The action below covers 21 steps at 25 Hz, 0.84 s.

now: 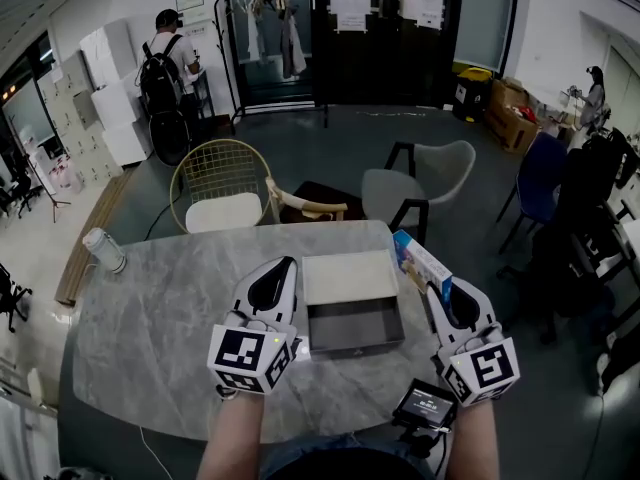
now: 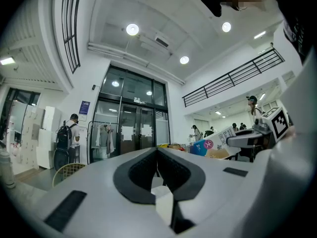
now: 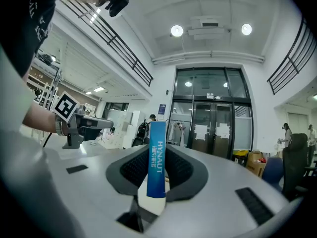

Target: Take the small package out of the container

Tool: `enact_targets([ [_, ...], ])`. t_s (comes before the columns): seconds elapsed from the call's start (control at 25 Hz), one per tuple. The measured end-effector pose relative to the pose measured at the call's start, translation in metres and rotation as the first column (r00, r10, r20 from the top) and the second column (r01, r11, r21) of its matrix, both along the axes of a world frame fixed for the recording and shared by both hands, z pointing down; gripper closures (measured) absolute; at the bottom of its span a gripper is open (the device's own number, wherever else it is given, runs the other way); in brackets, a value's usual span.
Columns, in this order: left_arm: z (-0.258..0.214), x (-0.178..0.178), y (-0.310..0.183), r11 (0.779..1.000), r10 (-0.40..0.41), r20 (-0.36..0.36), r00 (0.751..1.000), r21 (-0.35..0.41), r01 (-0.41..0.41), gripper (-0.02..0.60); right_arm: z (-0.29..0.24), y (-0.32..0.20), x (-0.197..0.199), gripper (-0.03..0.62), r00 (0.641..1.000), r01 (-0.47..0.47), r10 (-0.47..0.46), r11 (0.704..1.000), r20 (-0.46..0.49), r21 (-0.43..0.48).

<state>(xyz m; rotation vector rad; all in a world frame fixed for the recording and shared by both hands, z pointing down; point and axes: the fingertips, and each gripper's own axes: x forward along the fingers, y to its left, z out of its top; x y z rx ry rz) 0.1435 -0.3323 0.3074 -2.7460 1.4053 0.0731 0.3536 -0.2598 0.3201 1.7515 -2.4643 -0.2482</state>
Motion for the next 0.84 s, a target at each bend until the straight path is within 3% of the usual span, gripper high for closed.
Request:
enact_targets([
  [0.84,-0.001,-0.0013,-0.0001,1.0,0.011,0.013,1.0,-0.004,-0.011,0.569,-0.0038,0.0016,0.0,0.502,1.0,-0.012,0.012,1.0,-0.014,-0.008],
])
